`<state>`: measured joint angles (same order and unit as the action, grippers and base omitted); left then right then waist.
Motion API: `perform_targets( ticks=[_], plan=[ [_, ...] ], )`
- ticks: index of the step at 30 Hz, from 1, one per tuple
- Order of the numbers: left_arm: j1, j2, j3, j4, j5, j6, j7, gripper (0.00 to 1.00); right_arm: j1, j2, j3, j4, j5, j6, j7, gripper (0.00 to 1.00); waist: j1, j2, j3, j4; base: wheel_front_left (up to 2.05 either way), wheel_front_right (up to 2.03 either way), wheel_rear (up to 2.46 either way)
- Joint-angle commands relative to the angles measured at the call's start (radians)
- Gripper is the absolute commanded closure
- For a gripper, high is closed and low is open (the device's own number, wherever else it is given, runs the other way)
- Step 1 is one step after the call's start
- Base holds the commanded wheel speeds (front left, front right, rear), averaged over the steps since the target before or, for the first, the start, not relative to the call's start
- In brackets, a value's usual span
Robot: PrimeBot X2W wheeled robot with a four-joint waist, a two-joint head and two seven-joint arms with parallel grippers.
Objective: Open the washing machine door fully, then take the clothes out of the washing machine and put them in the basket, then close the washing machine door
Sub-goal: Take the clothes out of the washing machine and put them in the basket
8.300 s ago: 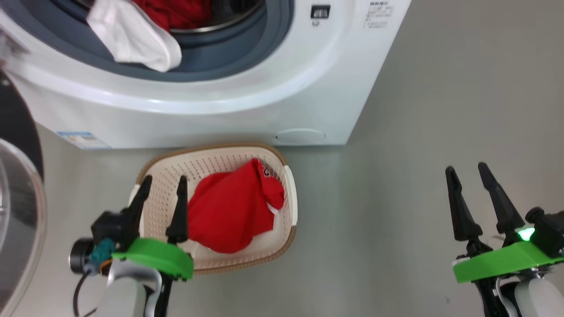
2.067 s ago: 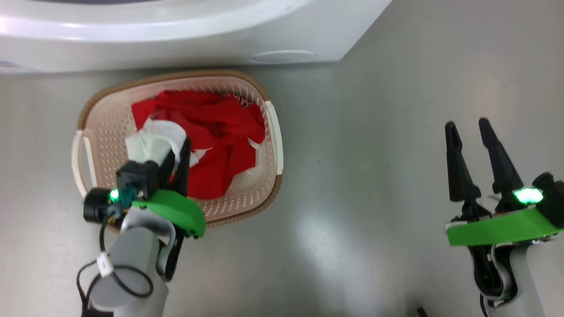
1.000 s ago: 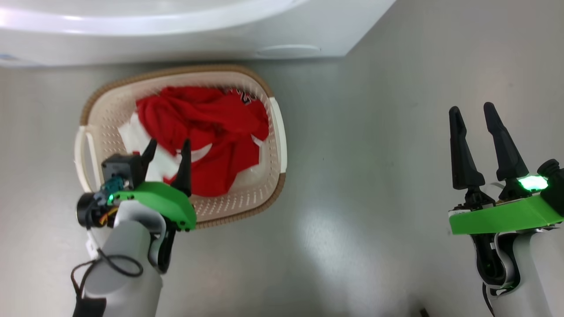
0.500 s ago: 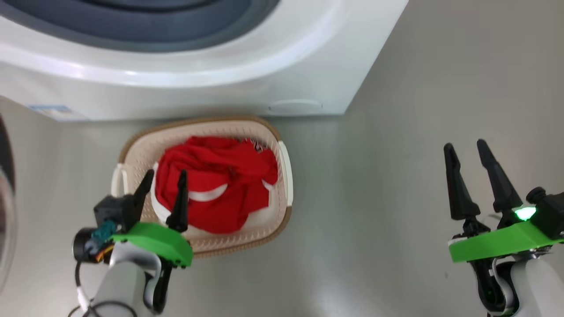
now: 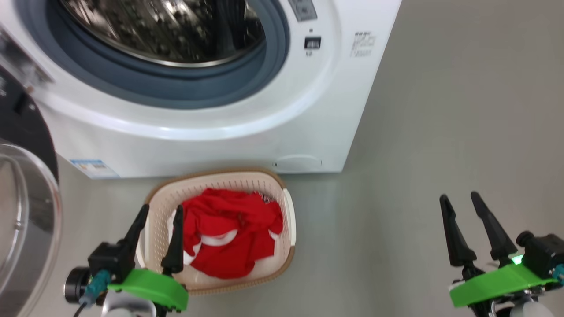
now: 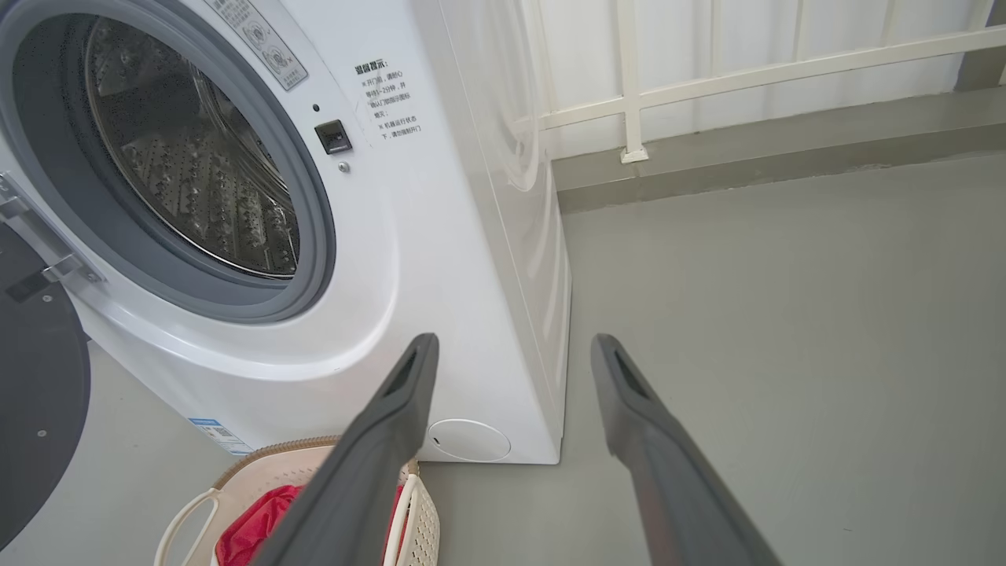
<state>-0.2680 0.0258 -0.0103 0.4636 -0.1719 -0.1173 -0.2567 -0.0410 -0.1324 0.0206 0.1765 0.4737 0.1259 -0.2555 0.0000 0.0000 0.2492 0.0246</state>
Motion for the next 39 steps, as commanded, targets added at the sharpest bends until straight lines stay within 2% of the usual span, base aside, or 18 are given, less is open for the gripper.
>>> perform_targets(
  ticks=[1, 9, 20, 31, 39],
  plan=[
    [0.031, 0.024, 0.035, -0.055, 0.016, -0.008, -0.005, 0.0, 0.018, -0.021, 0.027, -0.018, 0.0, 0.005, -0.006, 0.0, 0.0, 0.0, -0.077, 0.005, 0.0, 0.0, 0.0],
    [0.148, 0.024, 0.06, -0.202, 0.034, -0.005, -0.005, 0.0, 0.081, -0.026, 0.032, -0.015, 0.002, 0.005, -0.006, 0.0, 0.0, 0.0, -0.156, -0.002, 0.0, 0.0, 0.0],
    [0.31, 0.024, 0.091, -0.318, 0.028, 0.013, -0.005, 0.0, 0.151, -0.03, 0.017, -0.035, 0.008, 0.005, -0.006, 0.0, 0.0, 0.0, -0.22, -0.012, 0.0, 0.0, 0.0],
    [0.365, 0.024, 0.087, -0.356, 0.013, 0.033, -0.005, 0.0, 0.188, -0.026, -0.006, -0.047, 0.007, 0.005, -0.006, 0.0, 0.0, 0.0, -0.232, -0.007, 0.0, 0.0, 0.0],
    [0.359, 0.024, 0.087, -0.359, 0.014, 0.033, -0.005, 0.0, 0.183, -0.024, -0.004, -0.045, 0.006, 0.005, -0.006, 0.0, 0.0, 0.0, -0.229, -0.009, 0.0, 0.0, 0.0]
  ],
)
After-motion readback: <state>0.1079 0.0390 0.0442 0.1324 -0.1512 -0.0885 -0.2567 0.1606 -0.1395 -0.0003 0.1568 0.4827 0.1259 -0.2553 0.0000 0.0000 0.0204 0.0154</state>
